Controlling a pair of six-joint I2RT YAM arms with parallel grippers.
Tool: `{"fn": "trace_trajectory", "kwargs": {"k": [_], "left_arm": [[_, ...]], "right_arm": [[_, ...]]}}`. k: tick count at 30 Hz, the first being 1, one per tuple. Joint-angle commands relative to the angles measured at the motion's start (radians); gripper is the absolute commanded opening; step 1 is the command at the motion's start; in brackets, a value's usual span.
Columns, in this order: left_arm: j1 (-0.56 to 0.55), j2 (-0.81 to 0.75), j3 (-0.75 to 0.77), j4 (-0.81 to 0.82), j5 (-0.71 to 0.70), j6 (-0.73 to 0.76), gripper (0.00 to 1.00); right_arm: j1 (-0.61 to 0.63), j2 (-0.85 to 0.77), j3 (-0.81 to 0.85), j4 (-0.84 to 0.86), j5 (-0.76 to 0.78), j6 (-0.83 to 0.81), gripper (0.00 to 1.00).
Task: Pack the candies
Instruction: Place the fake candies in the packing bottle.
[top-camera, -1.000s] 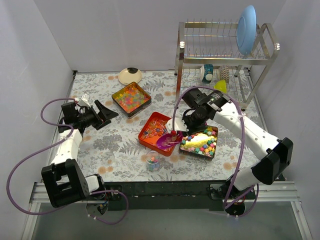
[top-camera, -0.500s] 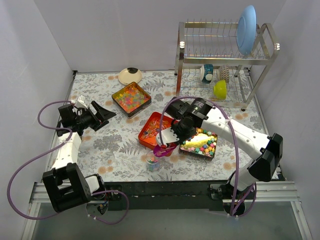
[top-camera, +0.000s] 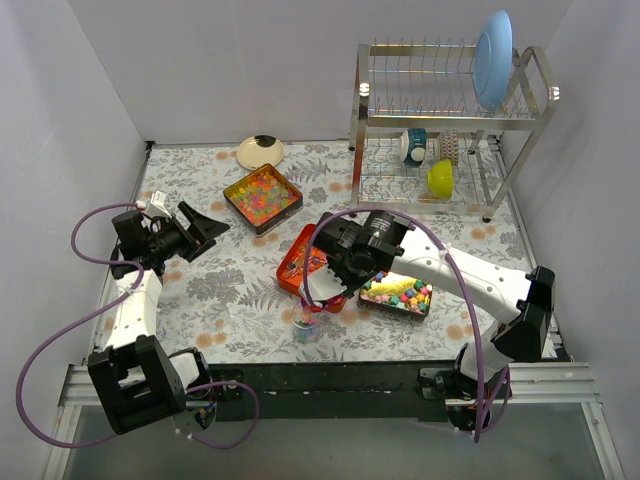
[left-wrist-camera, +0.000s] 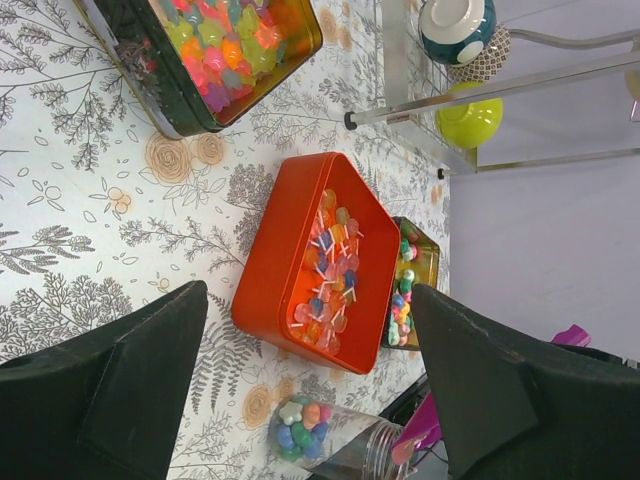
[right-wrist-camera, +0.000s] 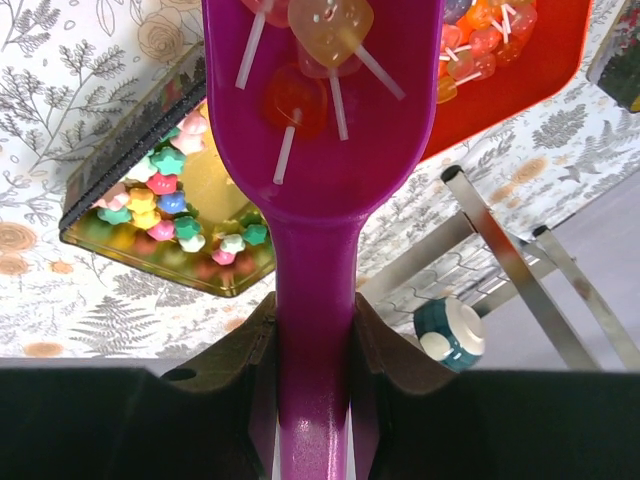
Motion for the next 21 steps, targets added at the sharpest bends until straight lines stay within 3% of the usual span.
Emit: {"fn": "trace_trajectory", "kwargs": {"k": [1, 7, 21], "left_arm": [[0.008, -0.028, -0.001, 0.019, 0.025, -0.006, 0.82], [0.006, -0.019, 0.01, 0.033, 0.031, -0.02, 0.82], [0.006, -0.019, 0.012, 0.044, 0.052, -0.041, 0.82]], "right_arm": [[0.049, 0.009, 0.037, -0.019, 0.138, -0.009, 0.01], [0.087, 0.008, 0.031, -0.02, 0.213, -0.014, 0.01], [0.092, -0.035, 0.097, -0.016, 0.21, -0.014, 0.01]]}}
